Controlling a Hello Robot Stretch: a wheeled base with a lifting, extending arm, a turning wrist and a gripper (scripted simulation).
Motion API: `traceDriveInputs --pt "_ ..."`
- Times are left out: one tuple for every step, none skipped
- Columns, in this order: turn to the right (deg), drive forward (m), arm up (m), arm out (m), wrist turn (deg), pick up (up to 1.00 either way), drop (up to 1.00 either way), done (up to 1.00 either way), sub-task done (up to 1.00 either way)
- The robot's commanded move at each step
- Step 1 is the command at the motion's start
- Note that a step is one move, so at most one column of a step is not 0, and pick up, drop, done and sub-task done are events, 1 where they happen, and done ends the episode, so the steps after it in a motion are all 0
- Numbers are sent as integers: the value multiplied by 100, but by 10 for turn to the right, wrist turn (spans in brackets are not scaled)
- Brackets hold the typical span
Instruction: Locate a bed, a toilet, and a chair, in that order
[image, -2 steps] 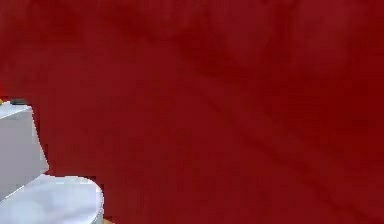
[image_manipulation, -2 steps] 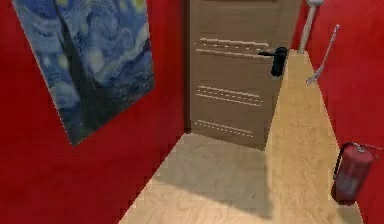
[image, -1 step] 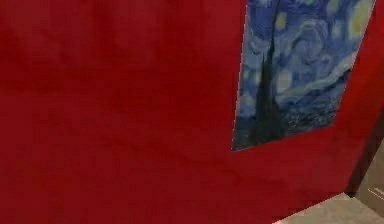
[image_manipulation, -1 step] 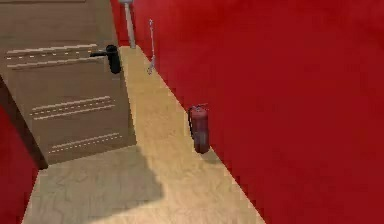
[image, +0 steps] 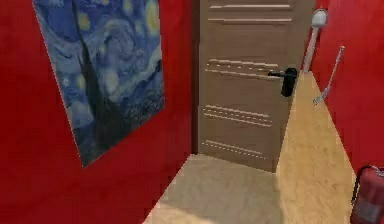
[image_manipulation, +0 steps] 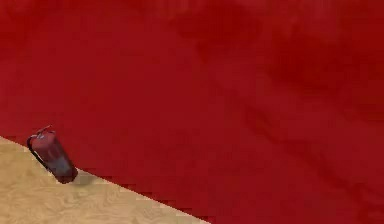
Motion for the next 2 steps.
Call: traceDriveInputs --pt "420 0 0 0 0 0 0 0 0" --pt "0 100 0 0 0 0 0 0 0"
